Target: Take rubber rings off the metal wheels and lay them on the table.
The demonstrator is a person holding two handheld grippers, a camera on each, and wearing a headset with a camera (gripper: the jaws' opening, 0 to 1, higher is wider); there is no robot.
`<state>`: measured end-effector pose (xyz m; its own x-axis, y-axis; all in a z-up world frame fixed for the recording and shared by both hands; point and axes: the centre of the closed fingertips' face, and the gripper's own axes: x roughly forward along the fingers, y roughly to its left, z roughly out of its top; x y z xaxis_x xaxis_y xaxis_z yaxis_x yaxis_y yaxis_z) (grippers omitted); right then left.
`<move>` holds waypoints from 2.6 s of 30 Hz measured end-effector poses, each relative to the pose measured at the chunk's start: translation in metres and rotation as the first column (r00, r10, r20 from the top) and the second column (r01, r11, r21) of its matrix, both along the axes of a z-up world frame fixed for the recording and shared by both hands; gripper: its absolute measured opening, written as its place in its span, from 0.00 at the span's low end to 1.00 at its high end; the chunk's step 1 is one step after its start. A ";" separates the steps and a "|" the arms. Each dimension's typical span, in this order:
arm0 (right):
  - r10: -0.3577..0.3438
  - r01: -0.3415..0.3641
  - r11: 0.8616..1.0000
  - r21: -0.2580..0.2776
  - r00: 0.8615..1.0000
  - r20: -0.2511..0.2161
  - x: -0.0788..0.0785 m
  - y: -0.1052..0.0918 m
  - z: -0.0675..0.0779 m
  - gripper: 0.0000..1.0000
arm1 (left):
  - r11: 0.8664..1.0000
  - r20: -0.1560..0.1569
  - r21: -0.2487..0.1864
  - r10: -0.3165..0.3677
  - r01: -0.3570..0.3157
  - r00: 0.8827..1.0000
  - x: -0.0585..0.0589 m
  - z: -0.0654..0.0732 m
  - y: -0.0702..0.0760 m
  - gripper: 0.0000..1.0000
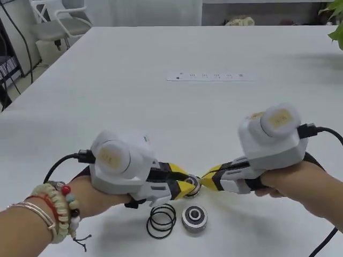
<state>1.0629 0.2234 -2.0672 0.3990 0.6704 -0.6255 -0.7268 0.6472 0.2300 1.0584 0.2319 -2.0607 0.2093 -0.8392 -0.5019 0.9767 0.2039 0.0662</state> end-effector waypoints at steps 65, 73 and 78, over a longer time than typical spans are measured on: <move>0.001 -0.001 0.999 0.054 1.000 0.007 -0.004 0.010 0.020 0.00 | 0.995 -0.026 -0.082 -0.062 0.060 0.998 -0.012 0.072 0.012 0.48; 0.000 0.000 0.998 0.070 1.000 0.010 -0.003 0.011 0.024 0.00 | 0.993 0.027 -0.094 -0.072 0.075 0.997 -0.019 0.100 0.025 0.58; 0.004 -0.005 0.997 0.082 1.000 0.006 -0.004 0.014 0.027 0.00 | 0.994 0.061 -0.091 -0.051 0.056 0.997 -0.026 0.112 0.042 0.64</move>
